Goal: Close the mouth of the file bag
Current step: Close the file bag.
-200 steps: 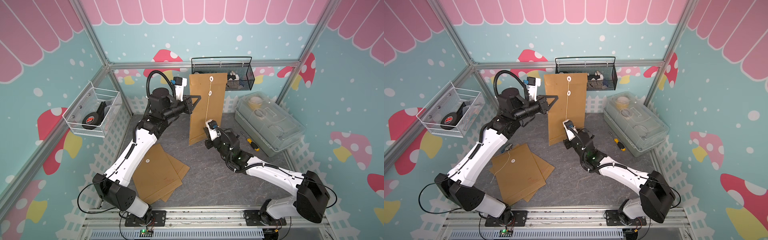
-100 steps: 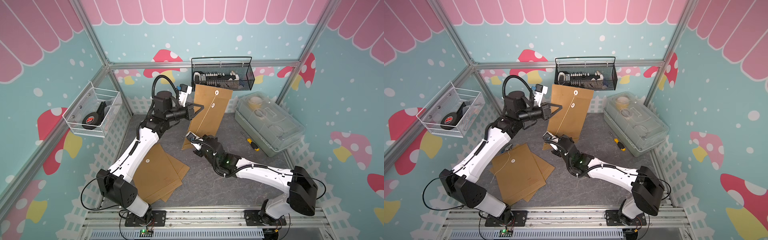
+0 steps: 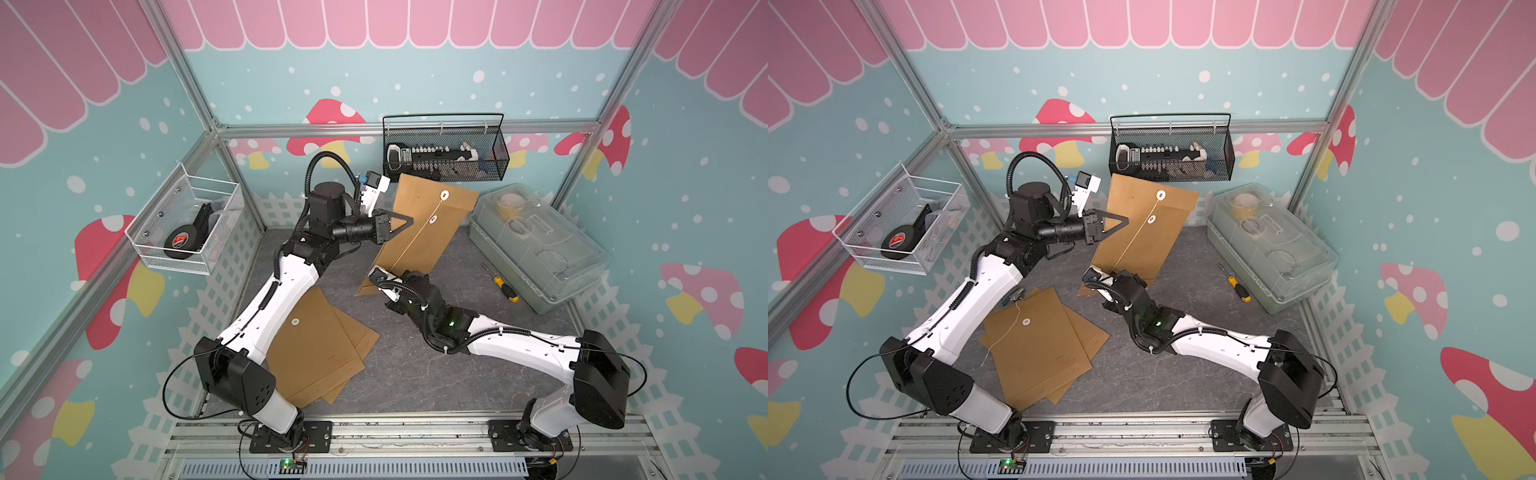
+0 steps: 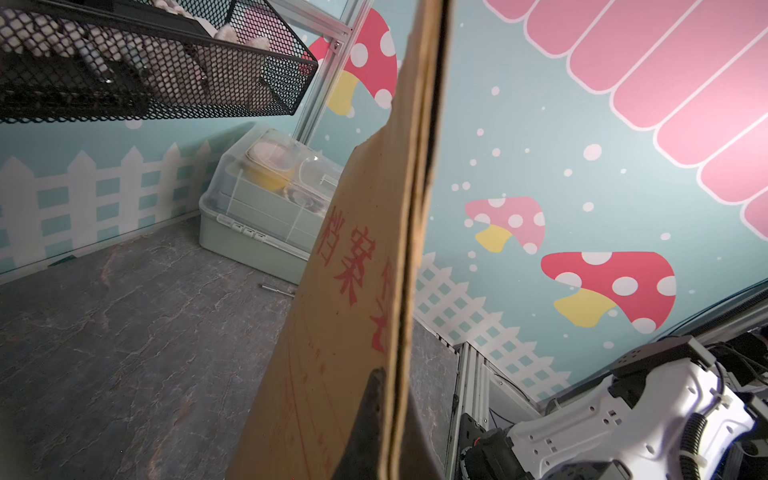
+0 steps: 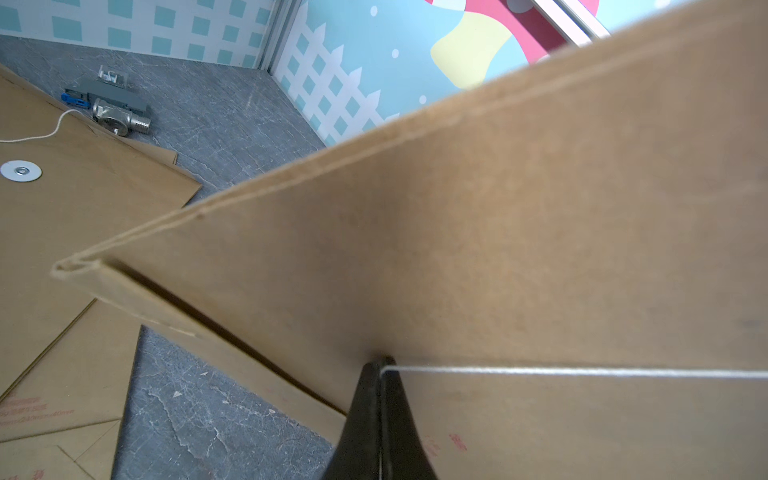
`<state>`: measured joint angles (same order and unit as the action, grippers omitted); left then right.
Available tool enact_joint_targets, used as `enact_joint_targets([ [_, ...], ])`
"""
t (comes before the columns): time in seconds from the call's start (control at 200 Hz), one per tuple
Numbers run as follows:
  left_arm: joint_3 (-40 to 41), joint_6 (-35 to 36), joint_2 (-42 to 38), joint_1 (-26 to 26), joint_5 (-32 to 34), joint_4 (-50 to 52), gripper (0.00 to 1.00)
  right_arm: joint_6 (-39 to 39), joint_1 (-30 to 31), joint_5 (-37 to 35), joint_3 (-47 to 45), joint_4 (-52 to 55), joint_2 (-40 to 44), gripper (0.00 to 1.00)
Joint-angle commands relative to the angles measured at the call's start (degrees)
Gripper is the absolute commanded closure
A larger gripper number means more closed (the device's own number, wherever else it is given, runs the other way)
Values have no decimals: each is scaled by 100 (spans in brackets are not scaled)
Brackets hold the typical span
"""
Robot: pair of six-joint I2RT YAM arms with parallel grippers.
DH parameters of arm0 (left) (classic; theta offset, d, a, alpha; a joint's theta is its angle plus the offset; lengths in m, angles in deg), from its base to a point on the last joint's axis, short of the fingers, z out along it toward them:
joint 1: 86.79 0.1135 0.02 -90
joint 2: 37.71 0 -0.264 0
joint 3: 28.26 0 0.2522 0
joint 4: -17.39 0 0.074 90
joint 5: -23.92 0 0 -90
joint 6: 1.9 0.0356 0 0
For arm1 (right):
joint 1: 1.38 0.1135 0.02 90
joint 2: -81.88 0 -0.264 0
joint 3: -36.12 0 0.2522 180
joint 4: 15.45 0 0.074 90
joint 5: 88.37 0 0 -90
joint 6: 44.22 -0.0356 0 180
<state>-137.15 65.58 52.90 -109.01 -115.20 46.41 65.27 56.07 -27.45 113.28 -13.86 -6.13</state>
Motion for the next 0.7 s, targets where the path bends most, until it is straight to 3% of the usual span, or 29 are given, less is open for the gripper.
enact_joint_targets([
  [0.0, -23, -62, -76, 18, -345, -247, 100, 132, -64, 33, -202, -182, -101, 100],
  [0.435, 133, -417, -175, 215, -642, -574, 100, 127, -566, 22, -857, -943, 51, 100],
  [0.695, 306, -819, -237, 541, -629, -935, 100, -148, -1079, 746, -1480, -1338, 482, 100],
])
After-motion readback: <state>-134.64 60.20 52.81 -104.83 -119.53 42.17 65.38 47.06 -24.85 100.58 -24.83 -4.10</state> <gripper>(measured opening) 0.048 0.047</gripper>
